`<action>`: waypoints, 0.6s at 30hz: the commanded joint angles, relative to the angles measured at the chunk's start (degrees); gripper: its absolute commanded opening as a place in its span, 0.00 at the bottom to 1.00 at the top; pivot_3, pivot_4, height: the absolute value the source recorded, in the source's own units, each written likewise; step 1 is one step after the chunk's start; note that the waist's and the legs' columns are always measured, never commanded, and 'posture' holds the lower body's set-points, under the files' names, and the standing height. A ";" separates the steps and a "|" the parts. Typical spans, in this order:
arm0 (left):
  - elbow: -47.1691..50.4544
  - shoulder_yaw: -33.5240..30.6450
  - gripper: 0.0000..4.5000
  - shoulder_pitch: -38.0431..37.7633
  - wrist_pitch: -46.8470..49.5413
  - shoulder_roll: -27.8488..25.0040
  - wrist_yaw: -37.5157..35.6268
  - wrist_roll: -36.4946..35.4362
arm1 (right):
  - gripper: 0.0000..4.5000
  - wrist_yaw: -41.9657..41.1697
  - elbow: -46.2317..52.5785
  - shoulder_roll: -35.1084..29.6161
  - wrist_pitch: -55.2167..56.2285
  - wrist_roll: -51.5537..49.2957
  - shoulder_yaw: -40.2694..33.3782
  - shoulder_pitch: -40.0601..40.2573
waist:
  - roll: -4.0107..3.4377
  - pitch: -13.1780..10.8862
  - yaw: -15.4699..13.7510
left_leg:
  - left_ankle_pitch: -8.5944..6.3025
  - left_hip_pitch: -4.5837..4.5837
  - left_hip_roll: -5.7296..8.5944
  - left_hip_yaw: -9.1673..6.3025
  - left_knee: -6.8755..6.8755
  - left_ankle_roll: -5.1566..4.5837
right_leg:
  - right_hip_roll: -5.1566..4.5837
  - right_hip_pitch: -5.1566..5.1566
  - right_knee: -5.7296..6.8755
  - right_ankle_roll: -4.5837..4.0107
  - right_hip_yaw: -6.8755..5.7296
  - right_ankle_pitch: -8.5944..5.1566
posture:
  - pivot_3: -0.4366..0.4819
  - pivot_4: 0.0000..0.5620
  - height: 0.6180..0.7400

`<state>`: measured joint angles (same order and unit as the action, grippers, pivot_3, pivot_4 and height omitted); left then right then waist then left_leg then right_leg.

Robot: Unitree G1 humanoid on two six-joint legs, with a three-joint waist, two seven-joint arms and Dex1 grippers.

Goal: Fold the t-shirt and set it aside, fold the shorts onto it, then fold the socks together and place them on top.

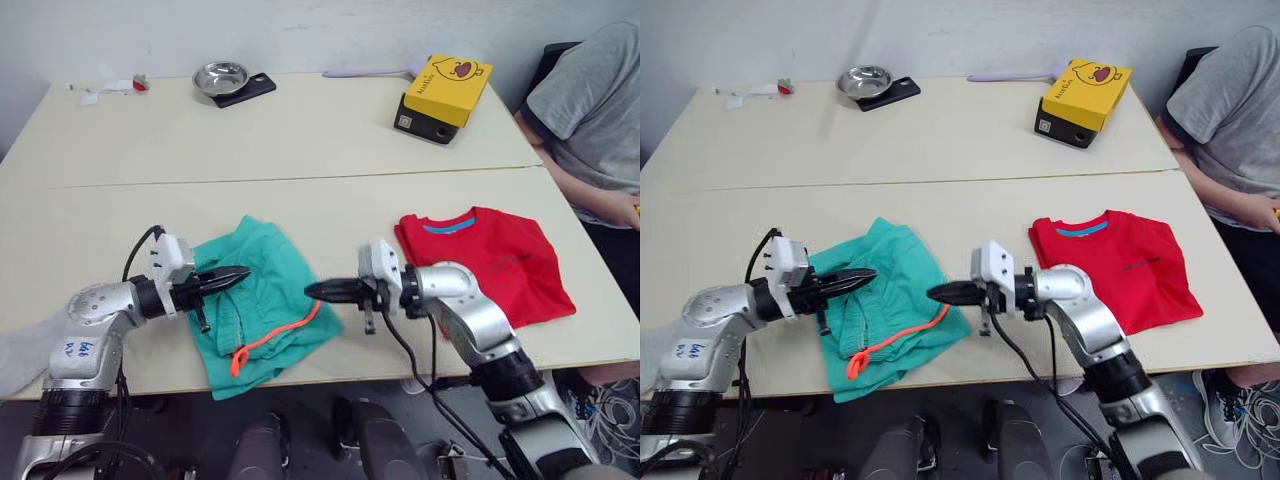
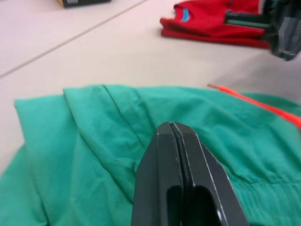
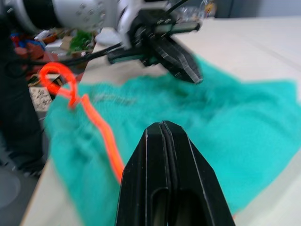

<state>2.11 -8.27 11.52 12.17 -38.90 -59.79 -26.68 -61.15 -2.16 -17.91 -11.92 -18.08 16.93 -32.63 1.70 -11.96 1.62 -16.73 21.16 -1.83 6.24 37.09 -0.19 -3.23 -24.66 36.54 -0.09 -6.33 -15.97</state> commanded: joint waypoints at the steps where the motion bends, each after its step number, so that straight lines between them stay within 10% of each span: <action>1: 5.04 0.83 0.00 -2.88 0.83 -0.04 1.20 0.56 | 0.01 4.73 -7.57 3.96 2.70 5.84 2.57 -3.23 | 0.00 0.00 0.01 | 0.01 -0.01 0.02 0.00 0.00 -0.01 | -0.01 0.00 -0.01 0.00 0.00 0.00 | 0.48 0.27 1.00; 11: 3.36 -0.33 0.00 -15.62 -10.45 1.55 5.30 7.22 | 0.01 13.86 -24.76 7.85 7.70 13.08 -0.39 -8.21 | -0.01 0.01 0.13 | -0.09 0.08 0.14 0.06 0.01 -0.39 | -0.19 -0.02 -0.10 -0.04 0.04 -0.01 | 0.48 0.27 1.00; 18: 7.07 -7.39 0.00 -19.25 -9.07 3.29 6.33 -0.66 | 0.36 5.54 -7.21 1.55 -33.41 -4.73 -6.14 -11.07 | -0.09 -0.04 0.26 | -0.08 0.11 0.07 0.02 -0.04 -0.40 | -0.18 -0.09 -0.05 -0.06 0.02 -0.03 | 0.48 0.27 1.00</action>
<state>6.70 -13.24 -7.16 2.60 -35.67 -53.97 -25.07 -53.98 -14.33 -15.95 -36.91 -18.43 12.24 -41.44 1.61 -12.00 1.87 -16.81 21.26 -1.78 6.26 37.06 -0.60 -3.41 -24.75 36.51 -0.16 -6.30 -16.01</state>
